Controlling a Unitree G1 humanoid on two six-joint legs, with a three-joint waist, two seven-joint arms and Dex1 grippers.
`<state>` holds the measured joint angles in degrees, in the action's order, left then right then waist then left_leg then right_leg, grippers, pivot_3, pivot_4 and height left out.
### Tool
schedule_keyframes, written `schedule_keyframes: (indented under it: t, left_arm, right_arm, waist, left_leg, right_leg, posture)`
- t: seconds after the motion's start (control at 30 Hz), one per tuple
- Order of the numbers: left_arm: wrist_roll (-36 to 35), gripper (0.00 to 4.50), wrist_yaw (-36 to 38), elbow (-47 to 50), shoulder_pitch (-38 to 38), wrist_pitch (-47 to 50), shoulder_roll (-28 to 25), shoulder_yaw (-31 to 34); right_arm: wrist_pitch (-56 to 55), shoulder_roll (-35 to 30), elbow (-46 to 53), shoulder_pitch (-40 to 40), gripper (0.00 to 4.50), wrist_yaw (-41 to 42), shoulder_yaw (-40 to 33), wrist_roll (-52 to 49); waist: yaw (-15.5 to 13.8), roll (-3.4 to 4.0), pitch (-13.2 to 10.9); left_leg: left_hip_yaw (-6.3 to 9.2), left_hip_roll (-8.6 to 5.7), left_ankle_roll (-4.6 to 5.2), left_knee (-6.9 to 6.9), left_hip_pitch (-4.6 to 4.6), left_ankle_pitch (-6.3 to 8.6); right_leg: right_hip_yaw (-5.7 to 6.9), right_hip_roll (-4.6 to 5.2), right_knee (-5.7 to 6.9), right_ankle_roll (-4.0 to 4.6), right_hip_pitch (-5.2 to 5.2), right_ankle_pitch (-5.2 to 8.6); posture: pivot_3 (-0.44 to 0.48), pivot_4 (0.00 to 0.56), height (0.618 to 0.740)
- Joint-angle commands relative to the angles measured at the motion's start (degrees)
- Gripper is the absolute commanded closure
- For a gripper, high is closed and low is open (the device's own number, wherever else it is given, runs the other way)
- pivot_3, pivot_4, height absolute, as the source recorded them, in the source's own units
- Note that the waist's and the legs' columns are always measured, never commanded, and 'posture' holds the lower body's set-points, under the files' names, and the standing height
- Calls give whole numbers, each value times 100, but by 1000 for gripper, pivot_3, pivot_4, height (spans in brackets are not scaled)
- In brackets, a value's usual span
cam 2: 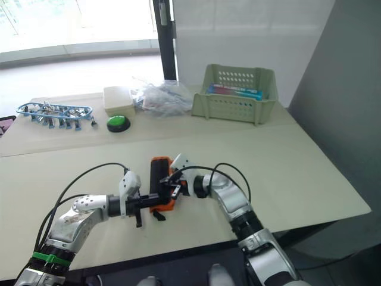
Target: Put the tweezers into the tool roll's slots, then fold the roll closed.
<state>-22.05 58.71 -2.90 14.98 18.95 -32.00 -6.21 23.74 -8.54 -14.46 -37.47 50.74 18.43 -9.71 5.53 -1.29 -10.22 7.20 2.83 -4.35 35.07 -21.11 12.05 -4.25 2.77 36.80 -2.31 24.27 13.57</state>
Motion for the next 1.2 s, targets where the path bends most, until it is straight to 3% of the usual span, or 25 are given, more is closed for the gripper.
schedule_keyframes:
  t: [0.03, 0.2, 0.43, 0.77, 0.93, 1.17, 1.2]
  left_arm:
    - [262, 4471, -11, -271, -181, 83, -91, -119]
    - [230, 4471, -2, -233, -221, 84, -109, -58]
    - [169, 4471, 32, -59, -384, 167, -207, 21]
    - [190, 4471, -134, 105, -499, 222, -232, 136]
    - [-19, 4471, -412, 407, -592, 177, -269, 645]
    - [-885, 4471, -524, 1652, -1563, 173, -643, 2402]
    - [-998, 4492, -519, 1784, -1775, 191, -700, 2680]
  right_arm:
    - [46, -23, 43, 76, 4500, 61, 196, 122]
    - [-205, 179, -1013, -62, 4500, -392, 240, 500]
    - [-533, 576, -3139, -1295, 4500, -1031, -426, 406]
    - [-1449, 854, -4672, -2310, 4500, -1148, -799, 564]
    - [-1900, 838, -3228, -1937, 4500, -209, -1020, 81]
    - [-59, -382, 1225, -146, 4500, -108, -1314, -669]
    - [87, -648, 1652, 161, 4241, -170, -1452, -707]
  waist:
    - [1, 0, 0]
    - [24, 0, 2]
    - [73, 1, 3]
    - [120, 2, 3]
    - [154, 5, -2]
    - [45, 8, -8]
    - [9, 8, -8]
  left_leg:
    - [0, 1, 0, 0, 1, 0]
    - [-1, 1, 0, -3, 7, 0]
    - [-2, 4, 1, -8, 75, 0]
    - [-20, -7, 3, -28, 66, 1]
    - [-21, -7, 3, -26, 51, 1]
    - [-13, -4, 2, -20, -66, 1]
    - [-13, -4, 2, -23, -71, 1]
  right_leg:
    - [0, 0, 0, 0, 0, 0]
    - [-5, -2, 0, 0, -6, 0]
    - [-42, -28, 21, 43, -27, 17]
    - [-89, -33, 14, 5, -17, -3]
    - [-92, -36, 11, 3, -4, -4]
    - [-92, -39, 20, -5, 100, -3]
    - [-91, -37, 13, -7, 101, -1]
  posture:
    - [0, 150, 736]
    - [0, 150, 736]
    - [0, 150, 736]
    - [0, 150, 736]
    - [0, 150, 736]
    - [0, 150, 736]
    - [0, 150, 736]
